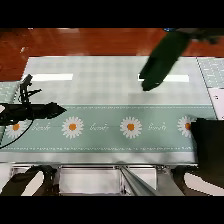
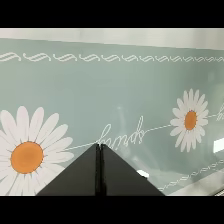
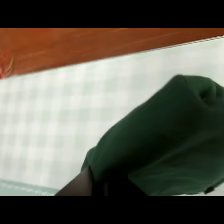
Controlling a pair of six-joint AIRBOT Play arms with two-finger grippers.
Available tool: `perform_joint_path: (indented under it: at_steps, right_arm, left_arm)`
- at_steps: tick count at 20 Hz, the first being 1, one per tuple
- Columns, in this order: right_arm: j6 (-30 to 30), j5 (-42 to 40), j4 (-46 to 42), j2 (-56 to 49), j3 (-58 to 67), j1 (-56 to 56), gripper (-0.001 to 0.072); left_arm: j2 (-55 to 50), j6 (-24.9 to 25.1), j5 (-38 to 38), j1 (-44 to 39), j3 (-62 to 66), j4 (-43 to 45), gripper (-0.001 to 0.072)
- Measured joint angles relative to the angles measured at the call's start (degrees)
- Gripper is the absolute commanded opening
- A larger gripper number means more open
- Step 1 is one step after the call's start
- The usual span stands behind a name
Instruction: Fold the shirts.
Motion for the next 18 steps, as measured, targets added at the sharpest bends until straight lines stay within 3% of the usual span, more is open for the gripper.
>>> perform_joint_path:
  at_steps: [5, 10, 15, 18]
  right_arm:
    - [1.2, 10.1, -2.2, 7.2, 0.3, -15.8, 0.0024]
    - [-1.0, 19.0, -5.7, 16.0, -8.6, -31.3, 0.0024]
    - [-4.6, 25.4, -16.5, 26.2, -24.4, -45.7, 0.0026]
    - [-4.9, 28.2, -27.8, 31.2, -31.9, -50.6, 0.0034]
  left_arm:
    - [0.0, 0.0, 0.3, 0.0, 0.0, -0.8, 0.0022]
    - [0.0, 0.1, 3.0, 0.0, 0.0, -3.3, 0.0022]
    - [0.0, 0.5, 5.2, 0.0, 0.0, -5.2, 0.0022]
    - [0.0, 0.7, 5.8, -0.2, 0.0, -5.8, 0.0022]
